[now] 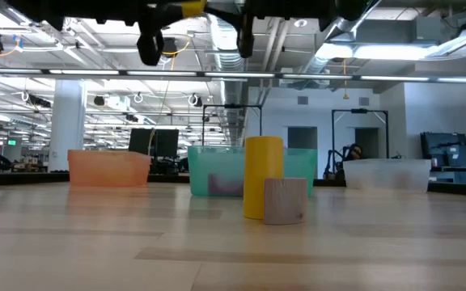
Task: Sort & place blocks by color
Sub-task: Put the yellow block into the orange bin
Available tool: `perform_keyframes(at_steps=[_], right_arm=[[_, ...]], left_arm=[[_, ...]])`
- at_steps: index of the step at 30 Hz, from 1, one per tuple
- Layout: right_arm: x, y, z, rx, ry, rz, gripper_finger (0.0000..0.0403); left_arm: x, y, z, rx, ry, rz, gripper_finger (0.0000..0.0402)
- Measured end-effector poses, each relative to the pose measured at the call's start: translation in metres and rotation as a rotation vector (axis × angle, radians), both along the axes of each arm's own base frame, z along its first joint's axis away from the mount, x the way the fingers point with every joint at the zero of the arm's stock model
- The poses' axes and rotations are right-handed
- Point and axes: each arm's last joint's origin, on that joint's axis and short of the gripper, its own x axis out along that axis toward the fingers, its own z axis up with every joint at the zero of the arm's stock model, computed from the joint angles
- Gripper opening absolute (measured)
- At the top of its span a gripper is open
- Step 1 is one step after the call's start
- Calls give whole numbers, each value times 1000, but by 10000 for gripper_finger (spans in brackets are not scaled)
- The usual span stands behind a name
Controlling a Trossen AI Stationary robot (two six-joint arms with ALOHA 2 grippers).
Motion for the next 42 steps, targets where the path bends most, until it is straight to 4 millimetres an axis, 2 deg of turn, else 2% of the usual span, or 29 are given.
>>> perform_keyframes(at_steps=[3,7,11,14,16,18,22,27,35,40,42], right_arm=[[-10,-11,3,-3,93,-9,190],[-33,-24,-2,-21,325,-65,233],[-55,-27,-6,-52,530,-168,247],[-64,-22,-6,-82,602,-199,247],[-65,-18,-7,-90,616,-192,246],[-65,-13,-7,-94,623,-178,244],[-64,-5,-9,-92,629,-166,241],[-63,6,-9,-101,626,-137,240],[-66,23,-12,-111,674,-85,240],[-72,30,-20,-142,774,-121,240],[-75,31,-22,-150,813,-140,240]], left_arm=[[-3,10,9,56,148,39,26],[-15,34,23,138,447,167,26],[-41,71,27,146,800,453,26],[-67,101,18,23,973,683,26],[-78,120,11,-105,988,777,26],[-89,135,1,-228,1019,796,26],[-91,159,-7,-333,966,769,30],[-89,180,-19,-359,966,811,90],[-87,189,-34,-339,1063,777,188],[-82,188,-26,-279,1060,653,210],[-77,180,-23,-281,1052,569,211]])
